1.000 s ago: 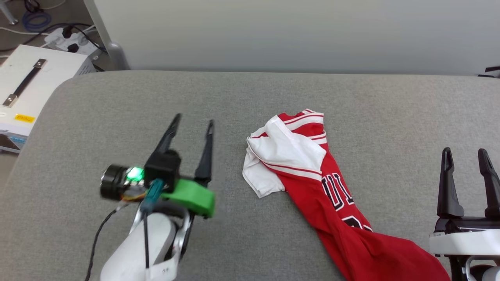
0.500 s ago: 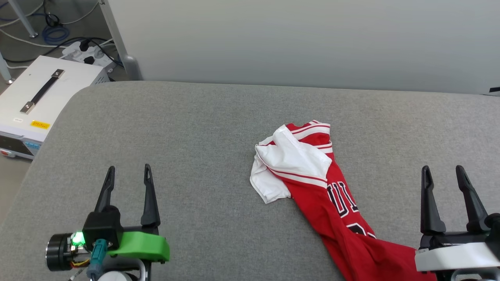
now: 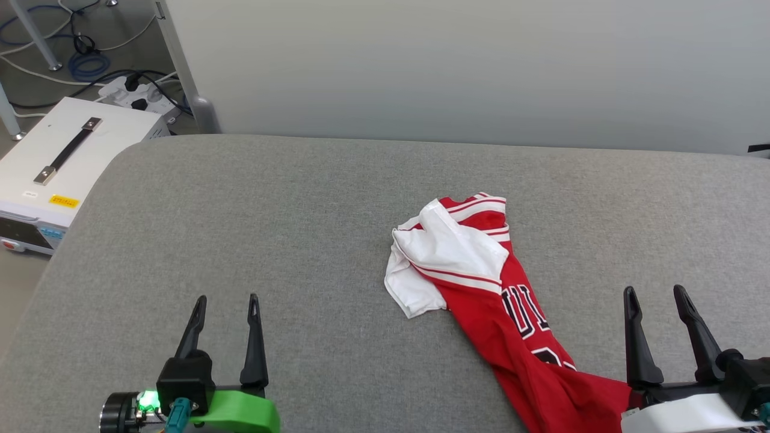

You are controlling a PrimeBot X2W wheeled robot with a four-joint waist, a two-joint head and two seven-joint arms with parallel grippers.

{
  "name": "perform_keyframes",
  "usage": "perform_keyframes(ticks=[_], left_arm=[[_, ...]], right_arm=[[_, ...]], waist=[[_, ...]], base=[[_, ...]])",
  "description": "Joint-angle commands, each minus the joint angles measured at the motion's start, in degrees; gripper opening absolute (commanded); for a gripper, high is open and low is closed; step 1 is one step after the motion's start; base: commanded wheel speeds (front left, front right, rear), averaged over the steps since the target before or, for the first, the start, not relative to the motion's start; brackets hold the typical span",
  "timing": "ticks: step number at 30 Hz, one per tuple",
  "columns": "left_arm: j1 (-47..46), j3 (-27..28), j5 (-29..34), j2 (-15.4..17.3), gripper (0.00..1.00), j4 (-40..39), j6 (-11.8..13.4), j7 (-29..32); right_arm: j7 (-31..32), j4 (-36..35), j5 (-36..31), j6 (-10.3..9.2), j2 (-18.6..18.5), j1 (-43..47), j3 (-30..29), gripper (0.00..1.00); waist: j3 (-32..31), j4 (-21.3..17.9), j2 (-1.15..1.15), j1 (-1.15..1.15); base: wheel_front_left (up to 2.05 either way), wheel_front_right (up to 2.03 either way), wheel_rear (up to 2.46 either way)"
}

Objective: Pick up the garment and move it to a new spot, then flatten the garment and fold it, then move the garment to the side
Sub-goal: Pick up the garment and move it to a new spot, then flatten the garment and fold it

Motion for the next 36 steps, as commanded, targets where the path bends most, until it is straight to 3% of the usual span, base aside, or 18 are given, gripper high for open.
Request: perform_keyframes(ticks=[1,17,23,28,33,36], left_arm=[[1.22,0.52,0.64,-0.42,1.0,0.43,-0.5,-0.32],[-0.9,3.12,3.35,-1.73,1.0,0.77,-3.74,-0.32],[-10.46,3.21,3.44,0.69,1.0,0.42,-8.27,-0.32],[-20.62,-0.13,4.3,4.06,1.0,5.27,-12.47,-0.33],[-30.11,-5.39,1.16,6.1,1.0,11.81,-14.05,0.76],[-36.15,-12.83,-4.13,8.04,1.0,14.73,-14.2,4.81]], right_arm=[[-0.52,0.49,-0.23,-0.04,-0.09,0.87,0.14,1.0],[-0.52,1.49,0.45,-0.04,-0.09,0.26,0.53,1.0],[-0.52,1.09,0.2,-0.04,-0.09,-1.5,0.63,1.0],[-0.52,0.67,-0.09,-0.04,-0.09,-2.77,0.99,1.0],[-0.52,0.63,-0.37,-0.04,-0.09,-3.92,0.8,1.0],[-0.52,0.55,-0.46,-0.04,-0.09,-4.82,0.72,1.0]], waist=[[-0.07,-0.03,0.0,0.0],[0.18,-0.24,0.0,0.0],[2.05,-0.44,0.0,0.0],[4.02,-1.4,0.0,0.0],[6.07,-2.36,0.0,0.0],[7.43,-3.01,0.0,0.0]], base=[[0.0,0.0,0.0],[0.0,0.0,0.0],[0.0,0.0,0.0],[0.0,0.0,0.0],[0.0,0.0,0.0],[0.0,0.0,0.0]])
